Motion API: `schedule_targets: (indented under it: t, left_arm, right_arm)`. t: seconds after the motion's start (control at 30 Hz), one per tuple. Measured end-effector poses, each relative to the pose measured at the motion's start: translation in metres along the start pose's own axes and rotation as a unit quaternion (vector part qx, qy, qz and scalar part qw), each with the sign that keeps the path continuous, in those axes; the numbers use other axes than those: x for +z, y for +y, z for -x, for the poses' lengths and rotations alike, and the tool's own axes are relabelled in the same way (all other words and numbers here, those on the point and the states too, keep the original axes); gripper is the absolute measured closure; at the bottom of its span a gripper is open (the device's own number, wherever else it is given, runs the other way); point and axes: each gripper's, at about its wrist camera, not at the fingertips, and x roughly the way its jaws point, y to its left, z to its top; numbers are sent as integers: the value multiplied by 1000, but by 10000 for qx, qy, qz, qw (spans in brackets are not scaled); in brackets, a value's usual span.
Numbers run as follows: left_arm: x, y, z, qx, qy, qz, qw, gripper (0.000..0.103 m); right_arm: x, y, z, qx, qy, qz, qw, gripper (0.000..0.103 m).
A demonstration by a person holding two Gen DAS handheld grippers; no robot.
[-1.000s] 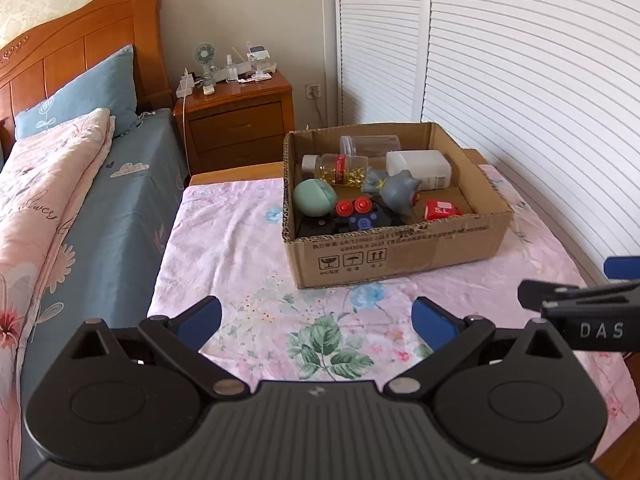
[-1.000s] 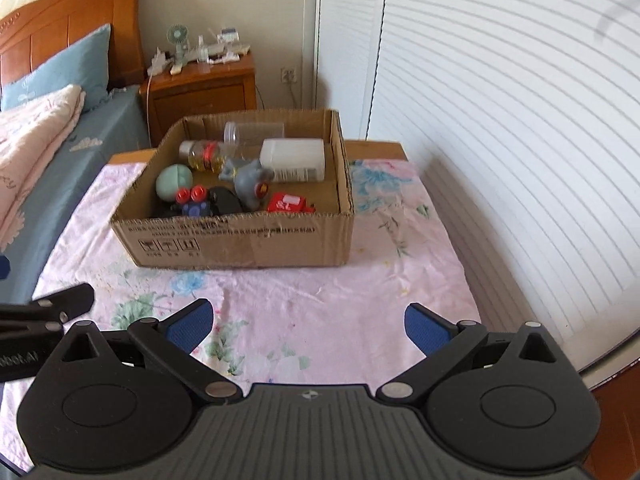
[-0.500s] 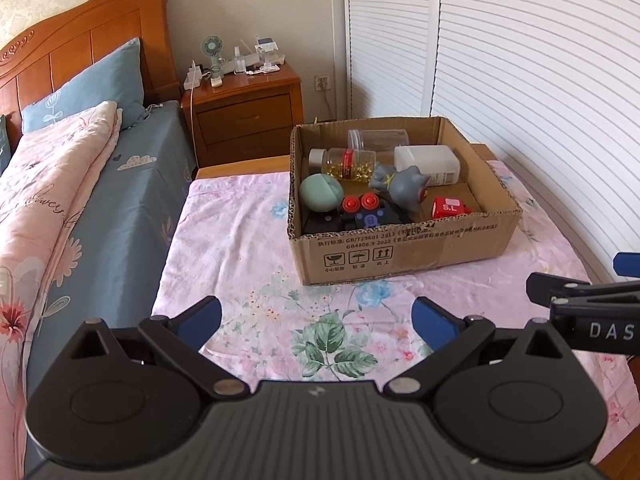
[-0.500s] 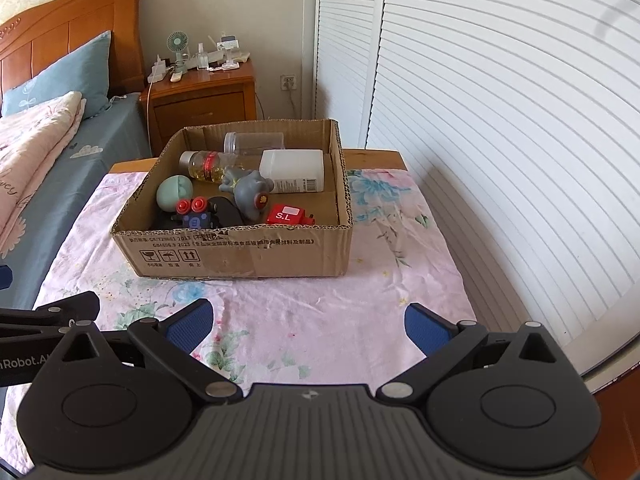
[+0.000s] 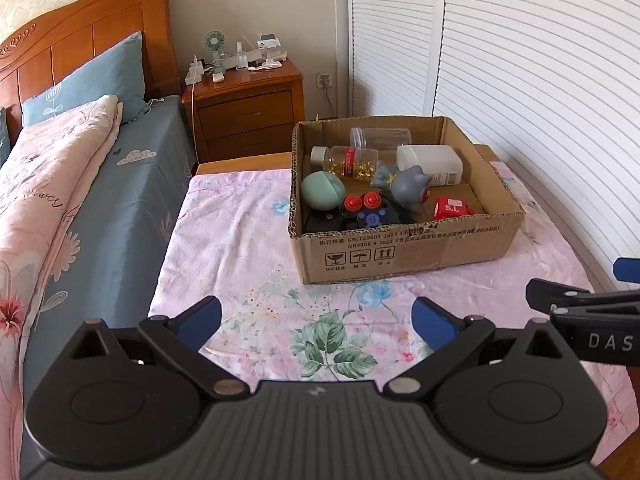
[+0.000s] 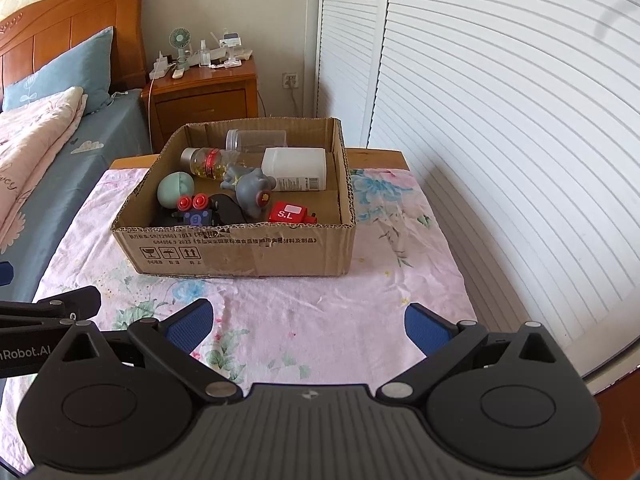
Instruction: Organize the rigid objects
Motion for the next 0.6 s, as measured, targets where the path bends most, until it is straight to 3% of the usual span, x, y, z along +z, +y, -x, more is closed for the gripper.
schedule_targets:
  t: [0.6]
  left_arm:
    - [0, -2, 1, 26, -12, -14, 10000, 2]
  right_arm:
    - [0, 0, 1, -17, -31, -12, 10000, 0]
